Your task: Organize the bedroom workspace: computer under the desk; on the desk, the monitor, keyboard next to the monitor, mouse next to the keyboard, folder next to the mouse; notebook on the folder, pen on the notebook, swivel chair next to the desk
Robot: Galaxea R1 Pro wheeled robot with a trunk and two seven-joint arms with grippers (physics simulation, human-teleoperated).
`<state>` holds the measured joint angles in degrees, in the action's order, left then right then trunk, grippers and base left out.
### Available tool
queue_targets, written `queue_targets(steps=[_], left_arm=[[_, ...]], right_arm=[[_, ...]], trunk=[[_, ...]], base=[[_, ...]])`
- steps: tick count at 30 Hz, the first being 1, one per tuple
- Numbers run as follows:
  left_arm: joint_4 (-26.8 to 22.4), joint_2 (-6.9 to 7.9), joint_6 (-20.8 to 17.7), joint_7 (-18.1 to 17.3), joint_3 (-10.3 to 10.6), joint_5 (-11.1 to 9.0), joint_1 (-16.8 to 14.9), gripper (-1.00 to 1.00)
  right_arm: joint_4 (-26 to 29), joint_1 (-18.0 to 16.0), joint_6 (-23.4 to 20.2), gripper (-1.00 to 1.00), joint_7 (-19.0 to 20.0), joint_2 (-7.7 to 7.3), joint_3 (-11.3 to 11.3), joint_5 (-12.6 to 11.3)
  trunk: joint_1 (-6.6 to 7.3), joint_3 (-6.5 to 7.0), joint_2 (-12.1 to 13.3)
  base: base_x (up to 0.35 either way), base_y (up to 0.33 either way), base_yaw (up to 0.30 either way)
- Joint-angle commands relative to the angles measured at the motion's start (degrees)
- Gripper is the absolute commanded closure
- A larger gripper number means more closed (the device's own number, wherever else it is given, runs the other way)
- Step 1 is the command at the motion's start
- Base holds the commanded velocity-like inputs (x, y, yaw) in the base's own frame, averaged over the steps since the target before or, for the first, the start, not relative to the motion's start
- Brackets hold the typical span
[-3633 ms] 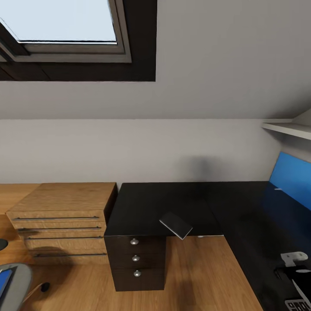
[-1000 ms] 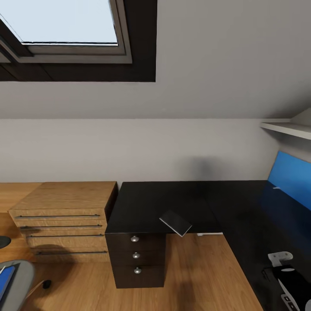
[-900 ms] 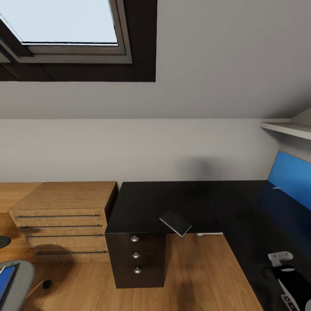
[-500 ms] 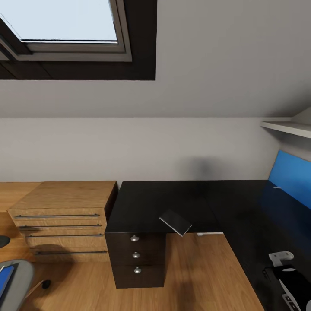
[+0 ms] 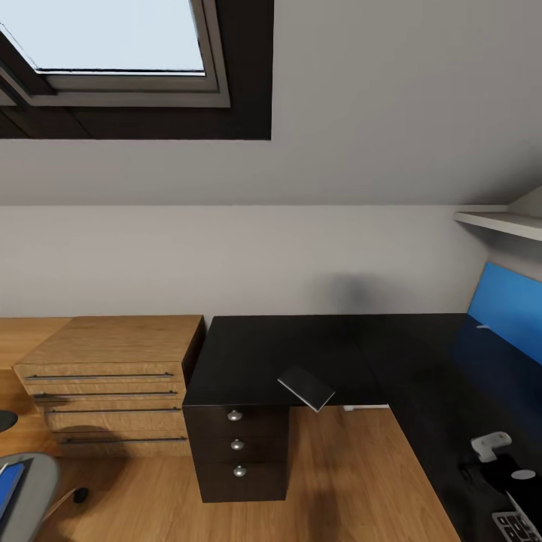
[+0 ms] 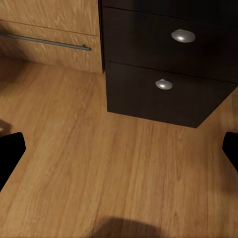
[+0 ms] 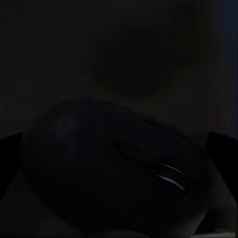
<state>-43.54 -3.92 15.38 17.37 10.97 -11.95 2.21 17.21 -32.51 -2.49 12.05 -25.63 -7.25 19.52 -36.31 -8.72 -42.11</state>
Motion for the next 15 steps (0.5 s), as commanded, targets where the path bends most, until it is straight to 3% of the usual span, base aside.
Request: queue_targets(steps=[1, 15], left_arm=[[-0.02, 0.05, 0.23, 0.29, 0.25, -0.53, -0.01, -1.00], [0.30, 0.02, 0.26, 0.29, 0.31, -0.66, -0.01, -1.00]], right_arm=[[-0.35, -0.01, 0.45, 1.00, 0.79, -0.03, -0.45, 1.59], [-3.79, -0.01, 2.97, 1.00, 1.48, -0.20, -0.07, 8.83]], trunk=[[-0.01, -0.08, -0.06], [-0.01, -0.08, -0.06]], base=[[0.000, 0.000, 0.000], [0.000, 0.000, 0.000]])
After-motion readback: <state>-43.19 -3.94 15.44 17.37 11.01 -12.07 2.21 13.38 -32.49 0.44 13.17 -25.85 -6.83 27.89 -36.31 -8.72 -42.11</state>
